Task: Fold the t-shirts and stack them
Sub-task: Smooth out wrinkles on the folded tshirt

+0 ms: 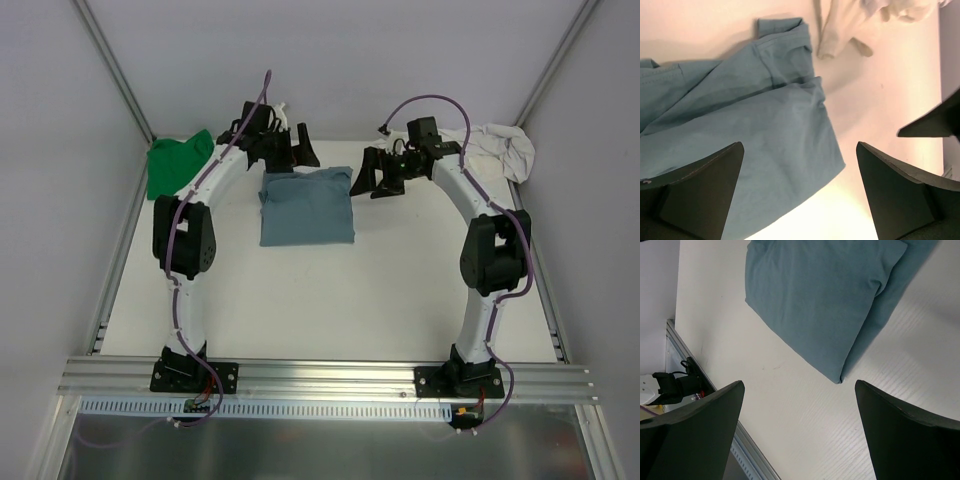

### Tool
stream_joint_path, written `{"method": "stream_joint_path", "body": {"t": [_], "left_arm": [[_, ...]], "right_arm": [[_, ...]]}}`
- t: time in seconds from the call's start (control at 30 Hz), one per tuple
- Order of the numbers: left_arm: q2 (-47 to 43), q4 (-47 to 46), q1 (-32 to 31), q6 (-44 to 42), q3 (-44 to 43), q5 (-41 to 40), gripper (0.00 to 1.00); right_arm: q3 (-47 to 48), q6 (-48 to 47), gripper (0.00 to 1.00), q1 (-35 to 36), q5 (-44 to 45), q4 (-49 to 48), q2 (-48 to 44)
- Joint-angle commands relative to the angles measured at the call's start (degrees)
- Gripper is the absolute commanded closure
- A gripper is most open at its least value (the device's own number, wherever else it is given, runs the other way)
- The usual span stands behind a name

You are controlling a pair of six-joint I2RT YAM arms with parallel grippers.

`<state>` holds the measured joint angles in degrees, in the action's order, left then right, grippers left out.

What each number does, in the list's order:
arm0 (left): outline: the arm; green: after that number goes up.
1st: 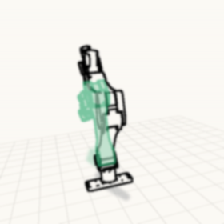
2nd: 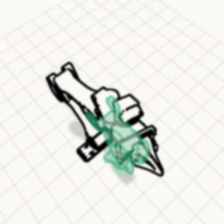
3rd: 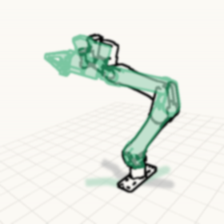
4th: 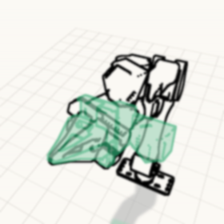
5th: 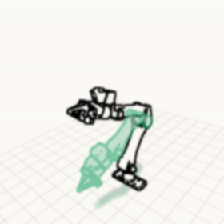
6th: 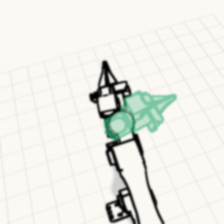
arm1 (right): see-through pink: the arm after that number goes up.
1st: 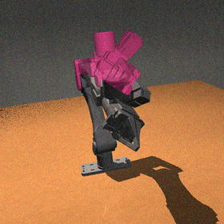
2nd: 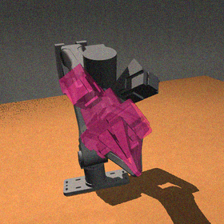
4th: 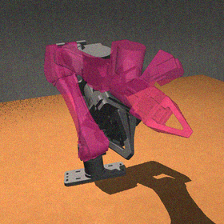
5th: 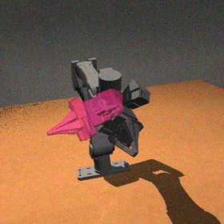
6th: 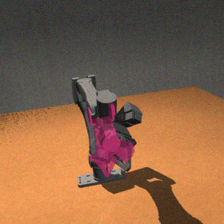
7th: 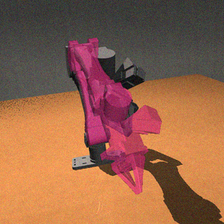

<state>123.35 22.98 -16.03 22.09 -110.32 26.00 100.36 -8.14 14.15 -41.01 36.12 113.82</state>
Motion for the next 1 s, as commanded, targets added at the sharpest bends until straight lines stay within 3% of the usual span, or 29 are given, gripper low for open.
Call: {"method": "stream_joint_path", "body": {"t": [0.0,0.63,0.97], "left_arm": [[-4.6,0.5,0.7,-0.4,-2.1,1.8,0.01],[1.5,3.2,0.7,-1.7,-1.4,0.1,0.01],[3.4,5.2,0.8,-4.8,2.0,-7.4,0.01]], "right_arm": [[0.1,0.8,0.01,0.3,-2.1,-1.7,-3.0],[-1.4,2.2,0.00,-2.0,-3.0,-3.0,-3.4],[-1.4,2.0,0.01,-2.2,-2.9,-2.7,-3.3]]}}
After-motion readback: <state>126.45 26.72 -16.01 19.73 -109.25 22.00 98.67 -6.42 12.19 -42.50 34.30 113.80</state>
